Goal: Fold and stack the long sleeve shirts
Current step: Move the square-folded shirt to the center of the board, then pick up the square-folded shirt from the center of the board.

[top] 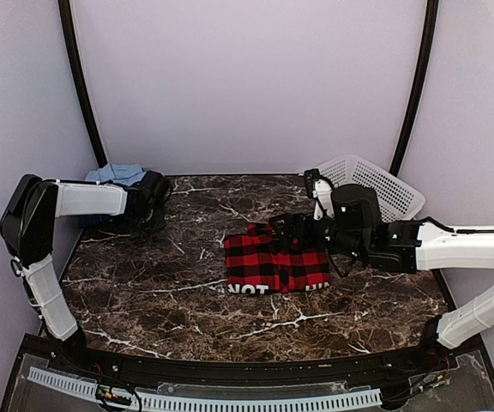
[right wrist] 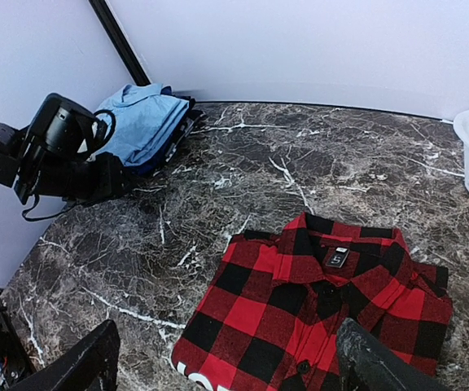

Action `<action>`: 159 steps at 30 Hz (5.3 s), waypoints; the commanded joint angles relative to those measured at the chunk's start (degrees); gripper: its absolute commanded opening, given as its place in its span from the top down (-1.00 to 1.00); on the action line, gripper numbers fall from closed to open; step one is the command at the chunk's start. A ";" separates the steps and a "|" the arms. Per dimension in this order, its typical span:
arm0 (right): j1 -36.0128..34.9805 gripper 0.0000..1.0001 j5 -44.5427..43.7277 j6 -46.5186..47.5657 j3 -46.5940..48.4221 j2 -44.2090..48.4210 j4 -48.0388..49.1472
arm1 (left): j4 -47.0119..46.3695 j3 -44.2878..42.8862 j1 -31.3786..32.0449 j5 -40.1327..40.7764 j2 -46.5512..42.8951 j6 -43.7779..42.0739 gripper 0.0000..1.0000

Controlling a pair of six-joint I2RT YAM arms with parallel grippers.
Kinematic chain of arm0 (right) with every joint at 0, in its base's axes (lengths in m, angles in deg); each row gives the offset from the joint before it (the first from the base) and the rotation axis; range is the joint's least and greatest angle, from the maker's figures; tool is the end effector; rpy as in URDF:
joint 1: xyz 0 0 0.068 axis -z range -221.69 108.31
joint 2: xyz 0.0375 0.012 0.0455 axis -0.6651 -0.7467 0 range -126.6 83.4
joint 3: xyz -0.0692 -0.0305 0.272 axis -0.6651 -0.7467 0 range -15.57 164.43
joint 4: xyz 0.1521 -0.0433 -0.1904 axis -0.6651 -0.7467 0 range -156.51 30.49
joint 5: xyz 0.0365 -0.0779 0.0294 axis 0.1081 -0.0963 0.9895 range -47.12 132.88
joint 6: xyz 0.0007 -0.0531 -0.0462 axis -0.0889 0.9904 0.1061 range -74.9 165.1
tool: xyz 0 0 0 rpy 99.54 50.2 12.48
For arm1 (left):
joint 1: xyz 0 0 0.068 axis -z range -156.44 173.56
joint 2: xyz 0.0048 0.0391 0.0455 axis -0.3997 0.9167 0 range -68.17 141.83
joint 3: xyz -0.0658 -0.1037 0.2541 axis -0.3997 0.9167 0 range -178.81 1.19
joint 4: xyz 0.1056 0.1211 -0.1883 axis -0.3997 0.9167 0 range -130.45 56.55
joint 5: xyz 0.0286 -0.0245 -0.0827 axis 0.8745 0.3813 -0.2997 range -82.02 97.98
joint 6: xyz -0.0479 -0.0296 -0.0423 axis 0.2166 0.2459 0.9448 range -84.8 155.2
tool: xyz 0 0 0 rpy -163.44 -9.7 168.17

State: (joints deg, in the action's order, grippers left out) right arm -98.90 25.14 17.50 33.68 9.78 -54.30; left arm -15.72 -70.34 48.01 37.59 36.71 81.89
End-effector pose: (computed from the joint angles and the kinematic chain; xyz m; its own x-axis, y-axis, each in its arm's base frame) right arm 0.1766 0.2417 0.2937 -0.4562 0.1065 -0.8835 -0.4891 0.7994 0.3489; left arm 0.3587 -0.1317 0.1963 -0.6189 -0.4135 -0.6678 -0.4786 0.8727 -0.0969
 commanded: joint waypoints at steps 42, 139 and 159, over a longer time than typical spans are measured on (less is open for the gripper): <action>0.87 -0.78 1.12 -0.35 -4.63 0.86 3.02 | -26.03 0.42 -14.47 -9.57 10.31 0.92 0.33; 25.30 -0.67 16.26 -4.31 1.25 -25.04 -10.26 | -16.10 1.82 21.52 -38.64 8.35 -0.75 -0.20; 23.23 0.98 20.55 -6.59 3.63 -25.38 -10.75 | -18.15 -6.12 21.52 -42.86 11.36 -0.22 1.00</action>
State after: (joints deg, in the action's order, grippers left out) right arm -74.79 44.57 11.25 35.54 -16.56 -63.30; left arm -34.54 -73.62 69.45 -4.29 48.18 82.42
